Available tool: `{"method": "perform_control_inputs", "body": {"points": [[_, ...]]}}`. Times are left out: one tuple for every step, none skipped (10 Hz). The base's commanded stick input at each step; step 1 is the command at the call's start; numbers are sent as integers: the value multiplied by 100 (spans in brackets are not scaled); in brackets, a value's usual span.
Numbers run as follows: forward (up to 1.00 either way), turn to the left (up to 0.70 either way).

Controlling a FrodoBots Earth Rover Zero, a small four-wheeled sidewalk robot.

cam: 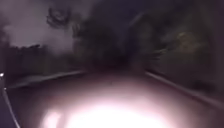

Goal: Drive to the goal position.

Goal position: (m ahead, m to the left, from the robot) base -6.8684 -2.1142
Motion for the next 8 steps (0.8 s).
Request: {"method": "perform_control_inputs", "body": {"points": [[50, 5], [50, 1], [50, 0], [50, 0], [50, 0], [50, 0], [50, 0], [50, 0]]}}
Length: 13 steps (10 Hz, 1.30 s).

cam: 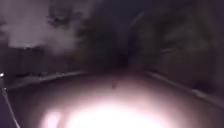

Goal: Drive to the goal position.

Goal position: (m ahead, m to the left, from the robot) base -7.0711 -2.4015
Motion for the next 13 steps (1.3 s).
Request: {"method": "perform_control_inputs", "body": {"points": [[50, 0], [50, 0], [50, 0], [50, 0], [50, 0], [50, 0], [50, 0], [50, 0], [50, 0], [50, 0], [50, 1], [50, 3], [50, 2]]}}
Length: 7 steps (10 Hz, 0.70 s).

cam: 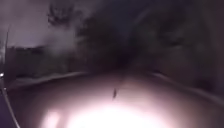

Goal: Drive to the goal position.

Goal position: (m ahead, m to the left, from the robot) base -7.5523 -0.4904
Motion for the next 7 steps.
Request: {"method": "perform_control_inputs", "body": {"points": [[50, 1], [50, 2], [50, 5], [50, 19], [50, 35], [50, 39], [50, 12]]}}
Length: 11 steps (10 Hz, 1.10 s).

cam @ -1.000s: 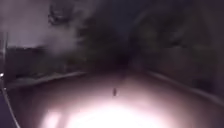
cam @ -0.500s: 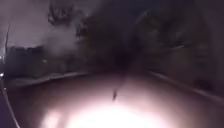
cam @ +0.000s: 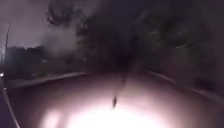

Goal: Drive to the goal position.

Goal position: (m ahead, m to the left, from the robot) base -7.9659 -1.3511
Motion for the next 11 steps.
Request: {"method": "perform_control_inputs", "body": {"points": [[50, 11], [50, 9], [50, 8], [50, 7], [50, 6], [50, 5], [50, 3], [50, 2], [50, 1], [50, 0], [50, 0]]}}
